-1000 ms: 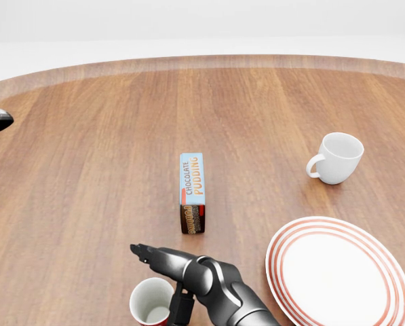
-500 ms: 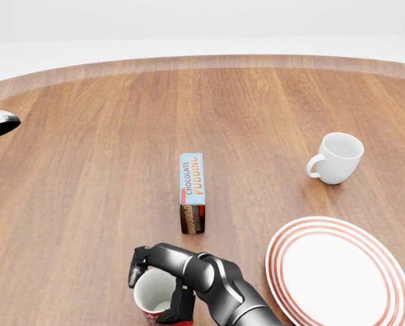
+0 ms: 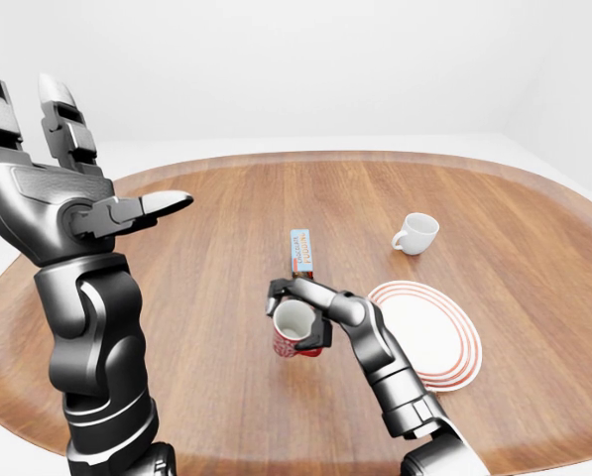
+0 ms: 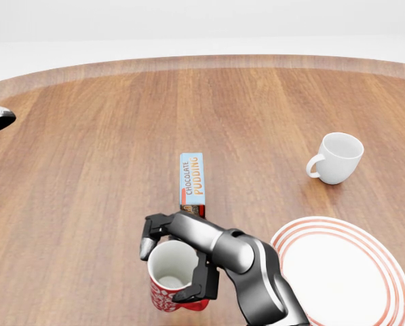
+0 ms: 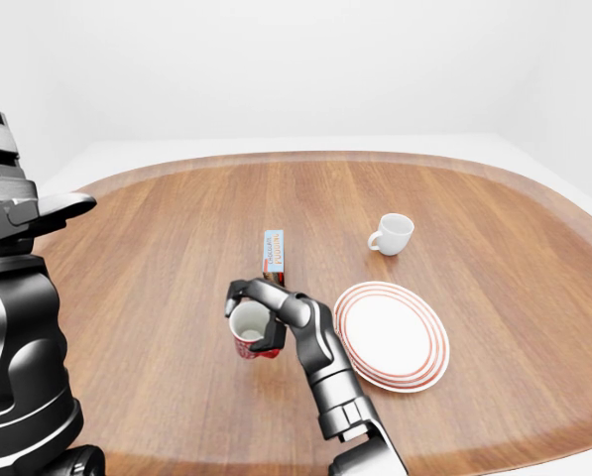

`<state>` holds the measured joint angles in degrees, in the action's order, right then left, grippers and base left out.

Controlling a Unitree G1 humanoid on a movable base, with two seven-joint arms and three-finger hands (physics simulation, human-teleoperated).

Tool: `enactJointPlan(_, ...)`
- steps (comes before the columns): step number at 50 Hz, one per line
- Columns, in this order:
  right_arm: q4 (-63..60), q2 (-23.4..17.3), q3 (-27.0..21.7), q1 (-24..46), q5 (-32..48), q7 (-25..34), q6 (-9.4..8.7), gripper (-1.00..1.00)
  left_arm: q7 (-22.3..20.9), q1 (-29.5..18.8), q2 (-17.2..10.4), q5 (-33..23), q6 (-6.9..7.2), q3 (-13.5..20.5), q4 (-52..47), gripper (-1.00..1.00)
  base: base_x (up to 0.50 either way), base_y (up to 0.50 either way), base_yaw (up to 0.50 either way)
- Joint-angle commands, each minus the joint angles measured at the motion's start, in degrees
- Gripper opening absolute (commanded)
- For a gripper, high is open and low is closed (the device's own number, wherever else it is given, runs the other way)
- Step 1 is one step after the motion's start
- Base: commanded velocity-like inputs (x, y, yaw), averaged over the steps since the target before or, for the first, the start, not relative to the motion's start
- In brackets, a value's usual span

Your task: Pick up the red mug and put it on the plate

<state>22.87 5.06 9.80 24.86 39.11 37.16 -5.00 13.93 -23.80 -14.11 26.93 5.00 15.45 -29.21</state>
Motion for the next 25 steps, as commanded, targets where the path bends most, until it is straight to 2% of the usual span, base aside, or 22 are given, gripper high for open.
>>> enactJointPlan(1,-27.07,-3.2,-1.09,-4.83,-2.46,2.84,0.0,-1.0,0.27,-0.52,-0.48,0.08,0.0,0.22,0.91,1.0,0.0,0.0,0.0)
enactJointPlan(6,-38.99,-6.04,-3.2,-4.93,-1.75,2.84,0.0,-1.0,0.14,-0.64,-0.64,-0.14,0.0,0.3,1.37,1.0,0.0,0.0,0.0)
enactJointPlan(25,-56.57,-12.12,-8.24,-13.13,0.44,2.84,0.0,-1.0,0.29,-1.02,-1.02,-0.67,0.0,0.47,2.11,1.0,0.0,0.0,0.0)
